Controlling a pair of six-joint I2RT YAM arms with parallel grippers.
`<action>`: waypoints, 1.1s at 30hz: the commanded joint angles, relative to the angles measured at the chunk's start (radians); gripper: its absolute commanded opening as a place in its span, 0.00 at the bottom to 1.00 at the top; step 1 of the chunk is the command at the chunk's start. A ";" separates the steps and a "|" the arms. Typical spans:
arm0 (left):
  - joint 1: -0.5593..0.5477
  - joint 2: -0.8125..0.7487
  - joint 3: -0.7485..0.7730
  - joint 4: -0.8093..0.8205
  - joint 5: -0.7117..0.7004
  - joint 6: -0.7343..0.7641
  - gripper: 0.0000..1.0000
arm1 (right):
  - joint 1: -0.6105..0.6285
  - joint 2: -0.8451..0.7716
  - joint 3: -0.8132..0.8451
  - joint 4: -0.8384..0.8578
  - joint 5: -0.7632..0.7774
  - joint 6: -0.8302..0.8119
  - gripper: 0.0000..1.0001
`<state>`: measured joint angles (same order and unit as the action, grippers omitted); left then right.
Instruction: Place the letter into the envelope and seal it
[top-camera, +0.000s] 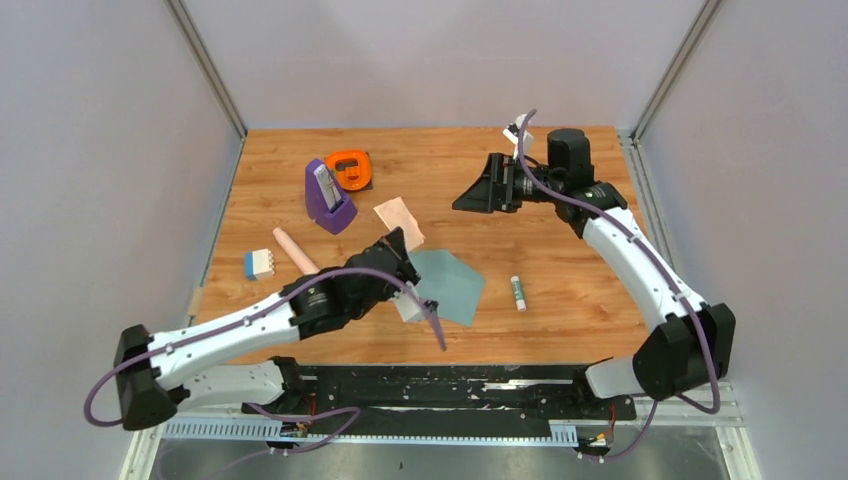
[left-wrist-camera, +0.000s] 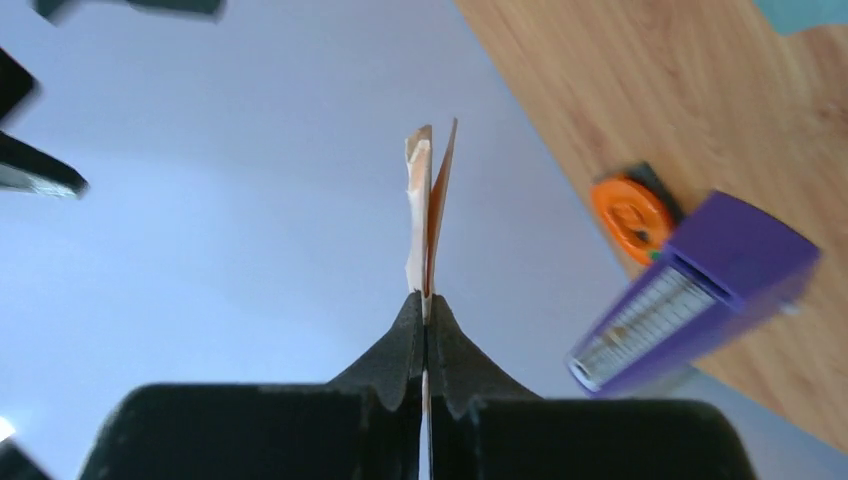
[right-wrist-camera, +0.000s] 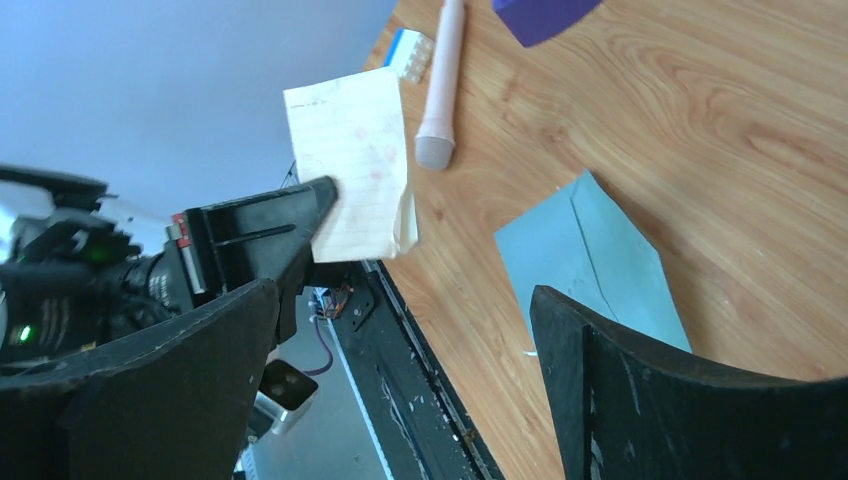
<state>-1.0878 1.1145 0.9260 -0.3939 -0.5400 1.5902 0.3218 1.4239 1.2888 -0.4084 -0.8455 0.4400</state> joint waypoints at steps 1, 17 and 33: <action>-0.006 -0.172 -0.139 0.460 0.327 0.522 0.00 | 0.035 -0.121 -0.043 0.109 -0.060 0.015 1.00; -0.007 -0.071 -0.211 0.812 0.589 0.651 0.00 | 0.071 -0.214 -0.140 0.280 -0.153 0.009 0.83; -0.007 -0.107 -0.202 0.751 0.477 0.607 0.00 | 0.049 -0.258 -0.214 0.260 -0.236 -0.044 0.33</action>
<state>-1.0916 1.0378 0.7036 0.3321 -0.0257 2.0331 0.3847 1.2041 1.1122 -0.1551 -1.0260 0.4408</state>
